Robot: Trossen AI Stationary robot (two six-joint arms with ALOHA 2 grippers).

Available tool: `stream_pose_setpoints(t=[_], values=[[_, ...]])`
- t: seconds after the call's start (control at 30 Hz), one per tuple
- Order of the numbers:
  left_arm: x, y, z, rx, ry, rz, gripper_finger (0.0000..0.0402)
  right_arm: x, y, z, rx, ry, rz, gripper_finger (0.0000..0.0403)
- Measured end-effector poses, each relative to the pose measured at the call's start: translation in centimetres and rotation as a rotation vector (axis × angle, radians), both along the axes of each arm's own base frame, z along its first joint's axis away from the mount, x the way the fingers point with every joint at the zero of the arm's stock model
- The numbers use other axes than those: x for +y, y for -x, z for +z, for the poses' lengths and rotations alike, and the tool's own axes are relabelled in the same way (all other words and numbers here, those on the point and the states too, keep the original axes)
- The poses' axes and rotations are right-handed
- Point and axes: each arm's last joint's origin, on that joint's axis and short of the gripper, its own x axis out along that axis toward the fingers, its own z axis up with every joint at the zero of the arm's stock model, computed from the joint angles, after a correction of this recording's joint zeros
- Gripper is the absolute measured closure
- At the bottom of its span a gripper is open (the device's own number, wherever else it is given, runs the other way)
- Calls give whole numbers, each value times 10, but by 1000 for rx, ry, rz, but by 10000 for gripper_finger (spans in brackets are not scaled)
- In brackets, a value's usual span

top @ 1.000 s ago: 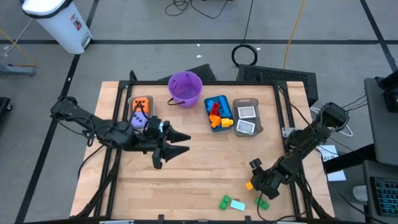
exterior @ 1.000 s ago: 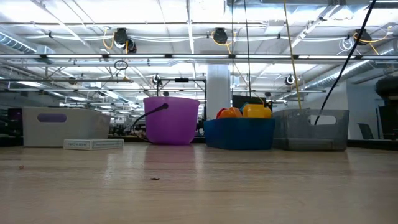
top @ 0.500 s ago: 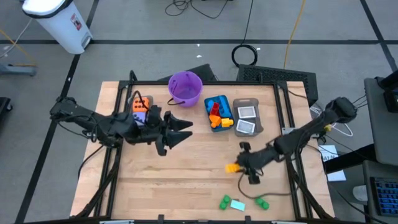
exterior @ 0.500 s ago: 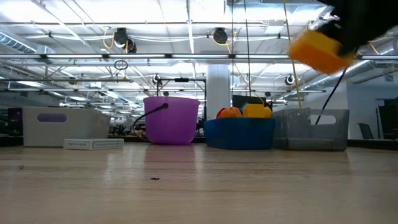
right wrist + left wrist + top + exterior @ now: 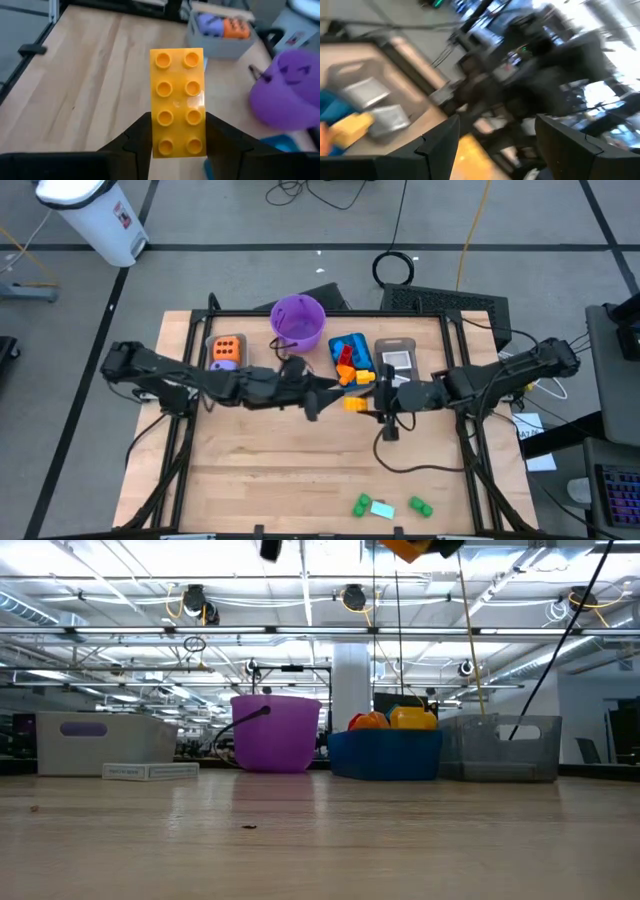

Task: Pick & Place Toys
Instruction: Put the yellow game piece into the blue bin

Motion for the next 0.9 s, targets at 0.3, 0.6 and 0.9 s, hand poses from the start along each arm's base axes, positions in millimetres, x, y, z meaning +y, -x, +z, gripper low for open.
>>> stream_pose_setpoints(t=[0.3,0.6,0.9], values=[[20,-27,-36,104,143,-59,135,-7,-3,3,3,72,-61,267],[23,-31,-45,135,171,-62,139,-15,-4,3,13,65,-107,267],[38,-33,-46,140,197,-39,229,-17,-4,2,18,118,-109,267]])
